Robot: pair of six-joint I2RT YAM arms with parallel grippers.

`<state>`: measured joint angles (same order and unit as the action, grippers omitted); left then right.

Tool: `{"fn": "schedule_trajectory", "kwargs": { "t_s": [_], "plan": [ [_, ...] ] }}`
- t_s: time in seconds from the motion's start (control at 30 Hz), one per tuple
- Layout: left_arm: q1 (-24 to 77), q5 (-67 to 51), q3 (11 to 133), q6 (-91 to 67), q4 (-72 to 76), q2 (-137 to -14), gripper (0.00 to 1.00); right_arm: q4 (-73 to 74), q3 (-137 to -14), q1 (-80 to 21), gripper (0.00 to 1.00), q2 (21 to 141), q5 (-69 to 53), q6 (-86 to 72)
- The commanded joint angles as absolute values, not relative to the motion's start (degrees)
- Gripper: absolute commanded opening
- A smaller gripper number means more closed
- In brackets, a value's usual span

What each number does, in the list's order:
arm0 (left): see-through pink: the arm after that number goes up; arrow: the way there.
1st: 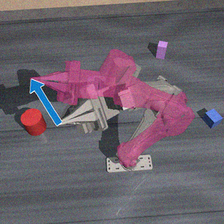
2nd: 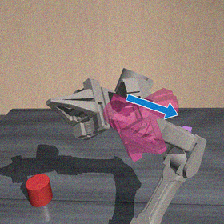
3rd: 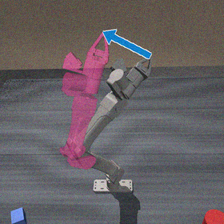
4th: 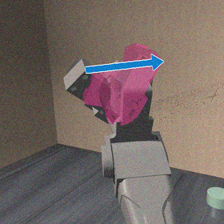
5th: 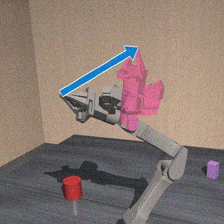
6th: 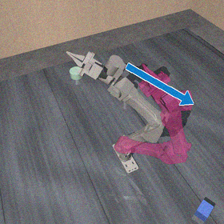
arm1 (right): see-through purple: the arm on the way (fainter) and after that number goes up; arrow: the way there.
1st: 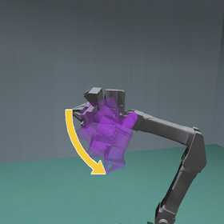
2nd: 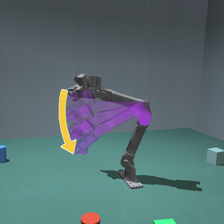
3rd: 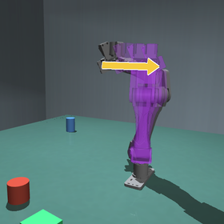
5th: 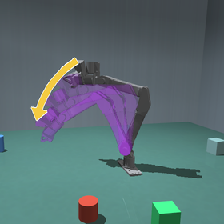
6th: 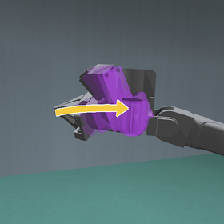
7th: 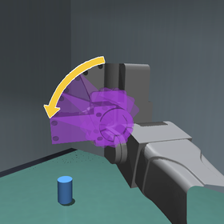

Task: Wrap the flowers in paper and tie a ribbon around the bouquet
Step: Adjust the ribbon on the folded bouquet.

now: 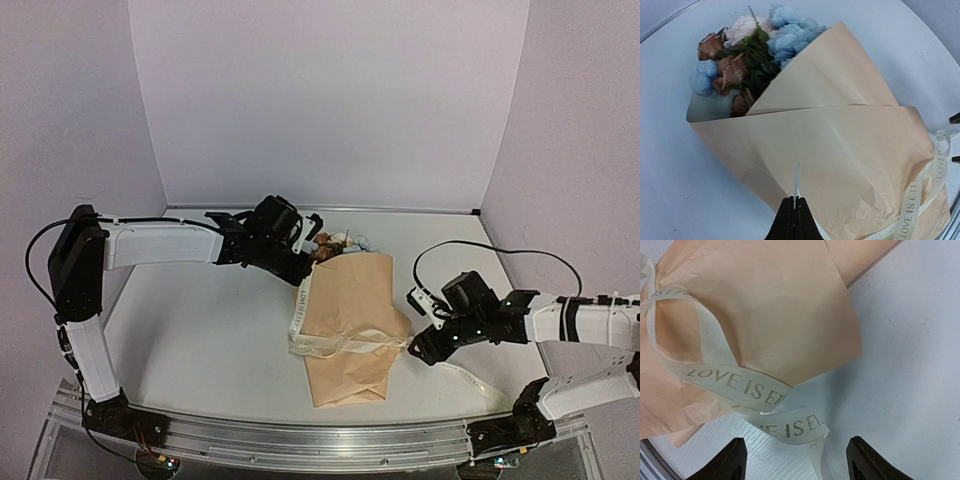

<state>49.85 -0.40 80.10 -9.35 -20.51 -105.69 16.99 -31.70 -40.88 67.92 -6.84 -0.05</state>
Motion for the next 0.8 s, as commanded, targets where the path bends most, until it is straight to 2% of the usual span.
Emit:
{"fn": "schedule_trajectory", "kwargs": {
  "t_s": [0.0, 0.17, 0.3, 0.37, 0.43, 0.57, 0.63, 0.77],
  "plan": [
    [48.1, 5.5, 80.1, -12.9, -18.6, -101.5, 0.00, 14.9, -32.0, -38.7, 0.68, 70.9, -8.8, 7.5],
    [46.8, 7.1, 79.5, -14.6, -18.9, -100.7, 0.00, 14.9, -33.1, -38.5, 0.66, 73.8, -11.2, 9.8],
    [46.2, 7.9, 78.8, -15.7, -18.5, -100.2, 0.00, 14.8, -34.1, -38.5, 0.60, 76.0, -11.3, 9.2],
    [45.9, 8.5, 78.4, -16.4, -18.5, -100.0, 0.00, 14.7, -34.5, -38.5, 0.53, 77.0, -10.0, 8.9],
    [45.3, 9.1, 77.9, -17.2, -18.5, -99.7, 0.00, 14.5, -35.3, -38.5, 0.42, 77.6, -7.8, 8.6],
    [43.9, 8.6, 76.8, -18.7, -17.8, -98.8, 0.00, 14.6, -37.6, -38.5, 0.06, 79.2, -4.1, 8.2],
    [43.2, 8.0, 76.1, -19.2, -17.2, -98.3, 0.00, 14.6, -38.9, -38.4, 0.00, 80.0, -2.3, 8.3],
    [41.9, 6.7, 74.8, -19.9, -16.2, -97.9, 0.00, 16.4, -43.2, -38.4, 0.00, 82.2, 2.1, 8.2]
  ]
}}
